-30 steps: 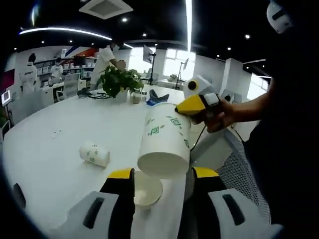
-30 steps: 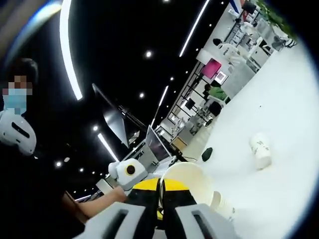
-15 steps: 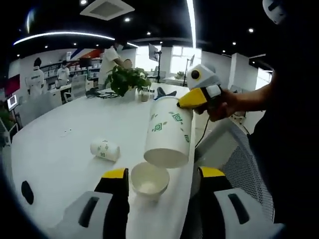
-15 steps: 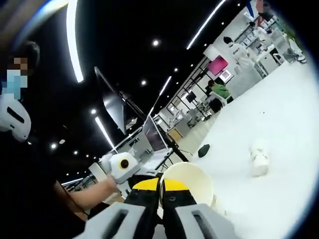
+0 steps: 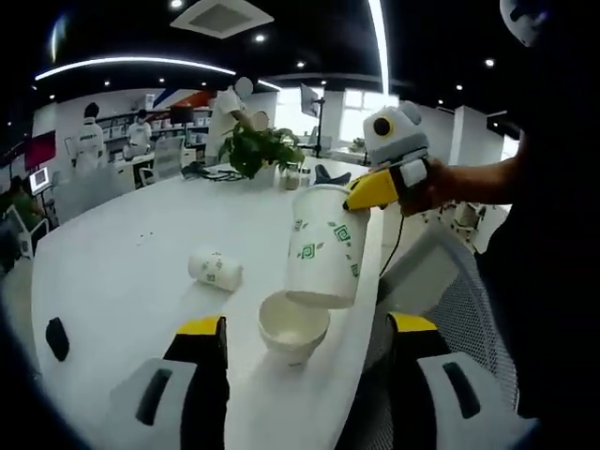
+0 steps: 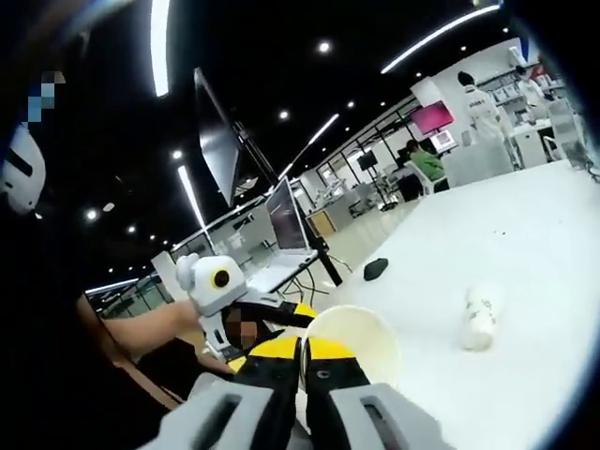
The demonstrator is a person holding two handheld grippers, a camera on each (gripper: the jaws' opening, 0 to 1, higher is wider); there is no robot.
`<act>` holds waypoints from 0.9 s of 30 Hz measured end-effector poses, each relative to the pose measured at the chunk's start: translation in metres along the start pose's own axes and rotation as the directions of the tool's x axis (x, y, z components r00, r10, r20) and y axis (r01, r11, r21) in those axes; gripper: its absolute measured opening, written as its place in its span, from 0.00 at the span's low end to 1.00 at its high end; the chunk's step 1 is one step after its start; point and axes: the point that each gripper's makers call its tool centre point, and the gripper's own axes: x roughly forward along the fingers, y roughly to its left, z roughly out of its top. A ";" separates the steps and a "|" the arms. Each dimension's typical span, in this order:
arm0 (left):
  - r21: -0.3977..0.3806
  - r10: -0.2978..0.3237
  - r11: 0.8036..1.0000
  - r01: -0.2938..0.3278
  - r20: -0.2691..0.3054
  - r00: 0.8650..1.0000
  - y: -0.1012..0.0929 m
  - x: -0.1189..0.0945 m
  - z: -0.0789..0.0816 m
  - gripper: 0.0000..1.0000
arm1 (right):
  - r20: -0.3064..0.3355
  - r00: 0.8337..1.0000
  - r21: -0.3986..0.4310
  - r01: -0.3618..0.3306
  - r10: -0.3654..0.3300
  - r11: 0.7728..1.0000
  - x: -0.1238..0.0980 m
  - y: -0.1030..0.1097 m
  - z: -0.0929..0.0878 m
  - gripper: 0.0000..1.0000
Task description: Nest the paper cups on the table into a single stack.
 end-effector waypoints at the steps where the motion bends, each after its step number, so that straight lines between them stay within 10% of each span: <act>1: -0.003 0.001 1.000 -0.001 0.002 1.000 0.000 0.000 0.000 0.67 | -0.006 1.000 -0.010 0.000 0.000 1.000 0.000 0.000 0.000 0.00; 27: -0.036 0.033 0.999 -0.034 -0.012 0.999 -0.006 -0.003 -0.013 0.77 | -0.206 0.970 -0.336 0.050 -0.126 0.940 0.021 -0.022 -0.034 0.00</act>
